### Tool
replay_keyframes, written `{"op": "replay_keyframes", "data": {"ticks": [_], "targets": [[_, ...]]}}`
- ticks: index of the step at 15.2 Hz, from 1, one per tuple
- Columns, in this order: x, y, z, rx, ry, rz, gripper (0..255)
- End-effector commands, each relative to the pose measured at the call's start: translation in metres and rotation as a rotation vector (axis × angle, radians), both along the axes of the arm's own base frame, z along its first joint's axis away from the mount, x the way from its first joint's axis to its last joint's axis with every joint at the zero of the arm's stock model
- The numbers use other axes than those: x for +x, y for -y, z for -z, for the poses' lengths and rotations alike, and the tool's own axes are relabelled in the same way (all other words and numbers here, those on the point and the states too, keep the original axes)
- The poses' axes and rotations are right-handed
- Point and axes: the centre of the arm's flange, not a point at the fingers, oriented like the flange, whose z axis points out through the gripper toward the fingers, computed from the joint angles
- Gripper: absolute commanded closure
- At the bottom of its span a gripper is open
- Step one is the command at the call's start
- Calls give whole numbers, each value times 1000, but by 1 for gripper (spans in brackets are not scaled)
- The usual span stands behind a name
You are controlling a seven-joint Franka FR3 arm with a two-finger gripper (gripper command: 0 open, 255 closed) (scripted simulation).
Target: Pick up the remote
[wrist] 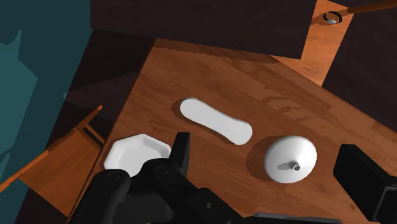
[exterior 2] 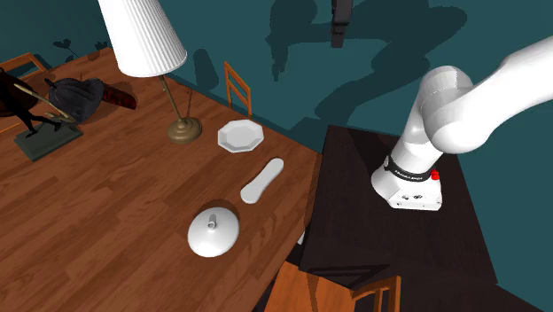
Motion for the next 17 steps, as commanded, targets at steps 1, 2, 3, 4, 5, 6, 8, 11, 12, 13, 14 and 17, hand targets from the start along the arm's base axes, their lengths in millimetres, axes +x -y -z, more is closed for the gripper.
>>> {"op": "replay_keyframes", "data": {"ticks": [1, 2, 3, 4, 5, 6, 8, 11, 12, 13, 14, 17], "targets": [[0, 0, 0, 0, 0, 0, 0], [5, -1, 12, -2, 3, -29, 0], [9, -1, 25, -4, 6, -59, 0], [14, -2, 37, -5, 9, -88, 0], [18, -3, 49, -7, 12, -118, 0], [23, -4, 62, -9, 16, -147, 0], [32, -6, 86, -13, 22, -206, 0], [46, -10, 123, -18, 31, -295, 0], [51, -12, 135, -20, 34, -324, 0], [55, -14, 148, -22, 37, -353, 0], [60, -16, 160, -24, 40, -383, 0], [74, -22, 196, -29, 50, -471, 0]]}}
